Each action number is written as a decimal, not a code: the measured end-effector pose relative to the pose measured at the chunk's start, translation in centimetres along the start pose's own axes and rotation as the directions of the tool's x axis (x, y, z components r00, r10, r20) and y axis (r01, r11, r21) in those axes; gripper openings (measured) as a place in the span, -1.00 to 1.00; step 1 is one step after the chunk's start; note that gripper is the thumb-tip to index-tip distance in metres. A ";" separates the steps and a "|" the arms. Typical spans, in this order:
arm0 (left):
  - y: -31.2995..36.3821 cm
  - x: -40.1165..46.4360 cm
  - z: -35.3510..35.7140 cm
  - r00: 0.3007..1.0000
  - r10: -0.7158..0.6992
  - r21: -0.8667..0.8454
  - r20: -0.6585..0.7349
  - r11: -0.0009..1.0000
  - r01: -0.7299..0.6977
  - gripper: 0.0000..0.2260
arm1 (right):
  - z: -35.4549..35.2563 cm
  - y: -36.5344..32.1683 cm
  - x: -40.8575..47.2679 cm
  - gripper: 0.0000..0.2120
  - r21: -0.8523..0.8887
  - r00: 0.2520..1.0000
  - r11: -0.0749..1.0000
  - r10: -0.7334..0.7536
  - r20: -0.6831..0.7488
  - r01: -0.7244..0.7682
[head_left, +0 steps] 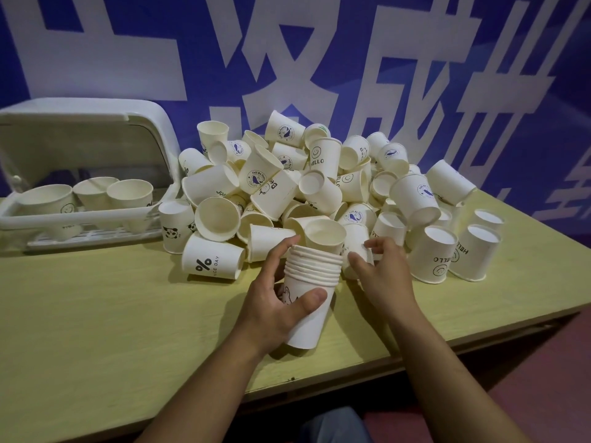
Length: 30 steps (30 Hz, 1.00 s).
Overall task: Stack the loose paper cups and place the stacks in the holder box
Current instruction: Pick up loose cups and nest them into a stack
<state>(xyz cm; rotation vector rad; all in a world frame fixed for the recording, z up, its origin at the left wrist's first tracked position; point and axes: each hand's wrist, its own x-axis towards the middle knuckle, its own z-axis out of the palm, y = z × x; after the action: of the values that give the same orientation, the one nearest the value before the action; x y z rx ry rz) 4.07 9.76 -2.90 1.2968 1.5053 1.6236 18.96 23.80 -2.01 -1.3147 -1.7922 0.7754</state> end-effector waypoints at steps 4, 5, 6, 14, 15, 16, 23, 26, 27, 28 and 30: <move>0.0 -0.1 -0.1 1.000 -0.002 0.006 0.024 1.000 0.002 -0.22 | -0.4 0.1 -0.6 -0.59 0.089 0.998 0.996 0.037 -0.046 -0.032; 0.0 -0.1 -0.1 0.999 -0.003 0.001 0.033 1.000 0.003 -0.23 | -0.8 -0.1 -0.9 -0.58 0.148 0.996 0.988 0.053 -0.070 -0.042; -0.1 -0.1 0.0 0.999 -0.004 -0.008 0.043 1.000 0.004 -0.24 | -1.3 -0.5 -1.1 -0.58 0.216 0.994 0.975 0.064 -0.092 -0.043; 0.2 -0.1 0.0 0.992 -0.007 -0.020 0.123 1.000 0.010 -0.29 | -3.3 -4.2 -2.3 -0.38 0.474 0.994 0.874 -0.108 -0.020 0.105; 0.2 -0.1 -0.1 0.992 -0.007 -0.021 0.129 1.000 0.010 -0.28 | -3.2 -4.5 -2.5 -0.32 0.462 0.989 0.878 -0.146 0.018 0.121; 0.3 -0.1 -0.1 0.991 -0.005 -0.024 0.136 1.000 0.008 -0.26 | -2.9 -4.7 -2.7 -0.26 0.447 0.982 0.884 -0.179 0.059 0.134; 0.2 -0.1 -0.1 0.987 0.009 -0.039 0.158 0.999 -0.003 -0.22 | -2.0 -5.5 -3.3 -0.24 0.367 0.945 0.916 -0.249 0.210 0.160; 0.2 -0.1 -0.1 0.988 0.017 -0.029 0.151 1.000 -0.013 -0.24 | -2.1 -5.5 -3.3 -0.21 0.375 0.934 0.908 -0.284 0.217 0.188; 0.2 -0.1 -0.1 0.989 0.020 -0.028 0.149 0.999 -0.016 -0.24 | -2.1 -5.4 -3.3 -0.21 0.376 0.932 0.907 -0.287 0.222 0.190; 0.1 -0.1 -0.1 0.989 0.019 -0.030 0.147 0.999 -0.015 -0.24 | -2.1 -5.4 -3.3 -0.22 0.377 0.932 0.907 -0.285 0.225 0.187; -0.1 0.0 -0.1 0.991 0.018 -0.031 0.134 0.999 -0.014 -0.20 | -1.9 -5.3 -3.3 -0.28 0.393 0.937 0.904 -0.272 0.219 0.171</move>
<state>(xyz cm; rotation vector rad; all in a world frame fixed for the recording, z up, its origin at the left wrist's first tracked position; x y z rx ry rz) 4.01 9.73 -3.01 1.3759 1.3884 1.5306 18.58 19.22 2.59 -0.7681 -1.8499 1.1380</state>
